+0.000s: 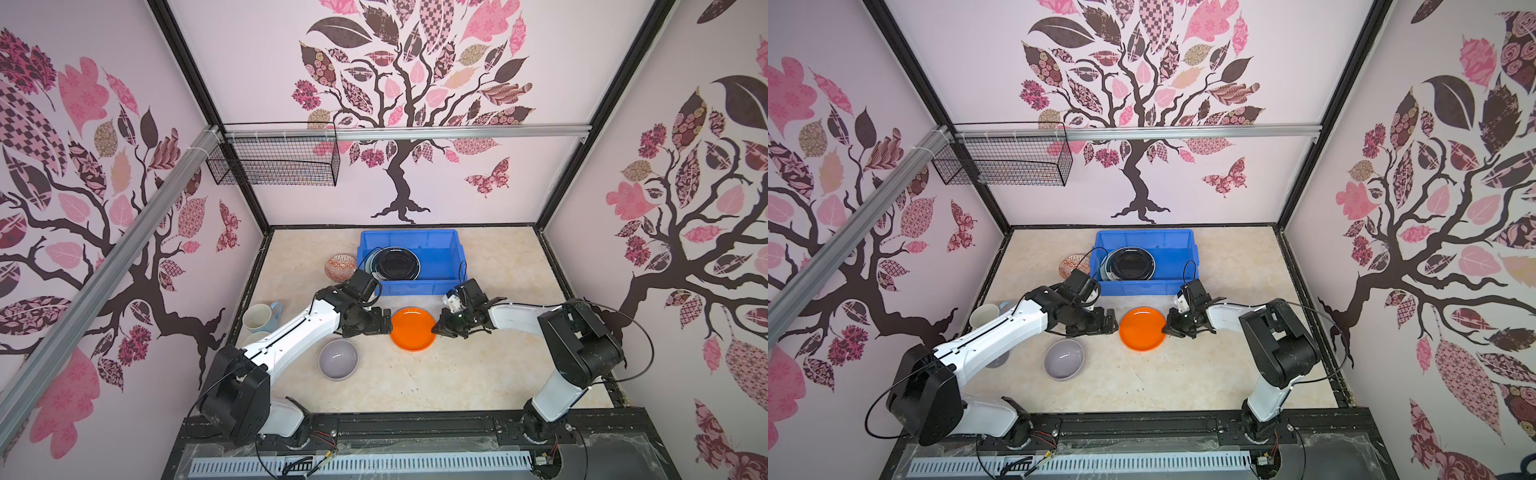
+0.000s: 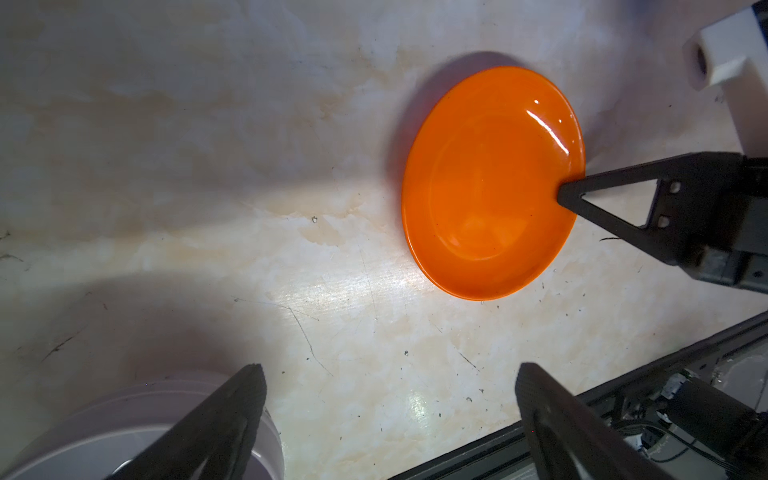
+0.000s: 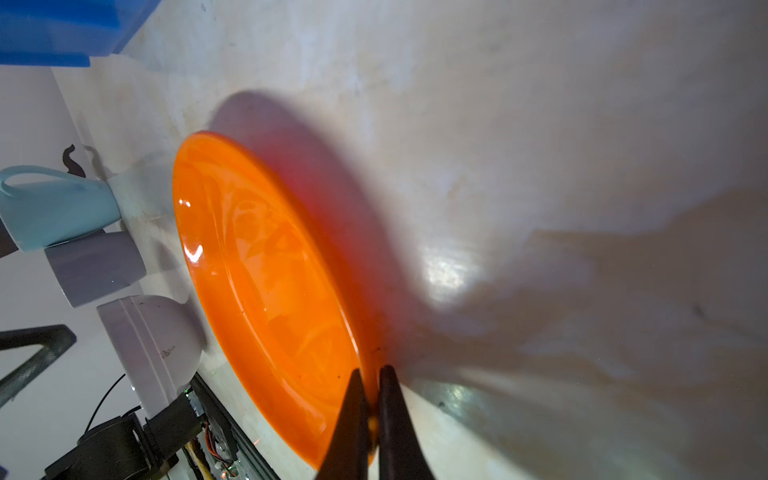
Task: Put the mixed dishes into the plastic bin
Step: 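Grip the orange plate rim with the right gripper and lift it over the bin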
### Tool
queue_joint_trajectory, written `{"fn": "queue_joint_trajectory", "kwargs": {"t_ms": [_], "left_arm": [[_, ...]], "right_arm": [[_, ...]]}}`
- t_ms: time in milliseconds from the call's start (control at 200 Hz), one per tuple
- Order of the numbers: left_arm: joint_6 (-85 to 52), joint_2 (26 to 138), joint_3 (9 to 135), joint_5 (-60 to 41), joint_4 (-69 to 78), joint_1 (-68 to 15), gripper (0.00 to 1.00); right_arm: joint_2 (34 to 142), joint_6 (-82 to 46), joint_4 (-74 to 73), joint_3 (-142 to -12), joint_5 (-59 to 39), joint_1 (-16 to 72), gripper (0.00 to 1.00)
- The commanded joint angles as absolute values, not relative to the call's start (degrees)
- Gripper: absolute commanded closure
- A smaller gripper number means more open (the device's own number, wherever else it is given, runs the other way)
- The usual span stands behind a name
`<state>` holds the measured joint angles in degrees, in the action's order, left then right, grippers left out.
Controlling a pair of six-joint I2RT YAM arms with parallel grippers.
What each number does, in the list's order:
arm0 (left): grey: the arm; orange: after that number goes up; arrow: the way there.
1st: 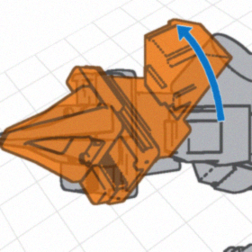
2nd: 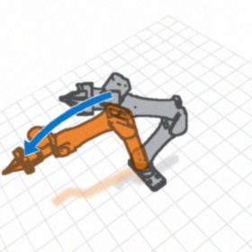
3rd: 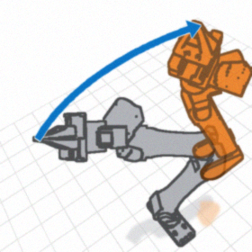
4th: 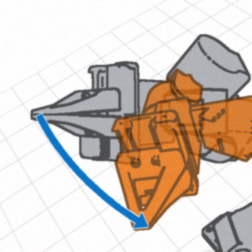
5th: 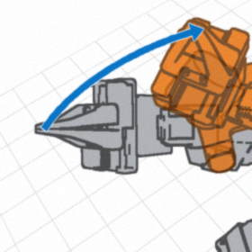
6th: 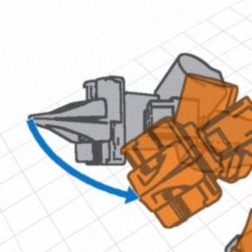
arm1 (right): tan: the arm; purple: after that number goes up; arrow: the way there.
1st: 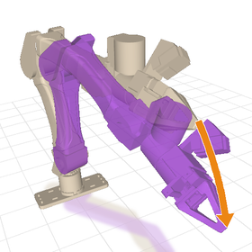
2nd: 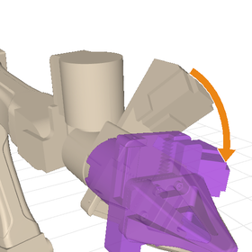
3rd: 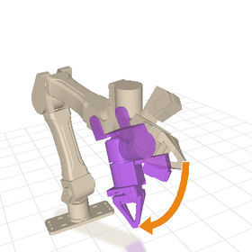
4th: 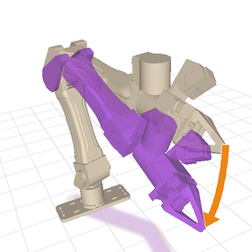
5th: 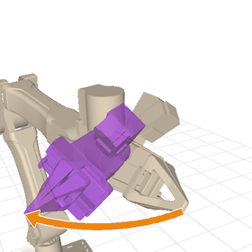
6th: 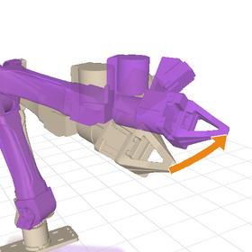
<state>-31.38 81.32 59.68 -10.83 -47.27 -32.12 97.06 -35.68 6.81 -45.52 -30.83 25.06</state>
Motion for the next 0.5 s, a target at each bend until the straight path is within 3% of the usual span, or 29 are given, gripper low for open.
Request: {"fn": "queue_joint_trajectory", "kwargs": {"t_ms": [0, 250, 495], "left_arm": [[-29.3, 81.2, 62.3, -12.9, -46.4, -29.4, 0.02], [-27.4, 80.9, 68.1, -13.5, -47.7, -24.2, 0.02], [-26.5, 81.9, 73.8, -15.3, -47.7, -19.6, 0.02]], "right_arm": [[93.2, -33.0, 14.9, -47.9, -30.1, 25.0, 1.0], [86.3, -30.0, 28.0, -62.1, -29.4, 24.4, 1.0], [94.6, -28.4, 32.6, -80.2, -27.7, 21.5, 1.0]]}}
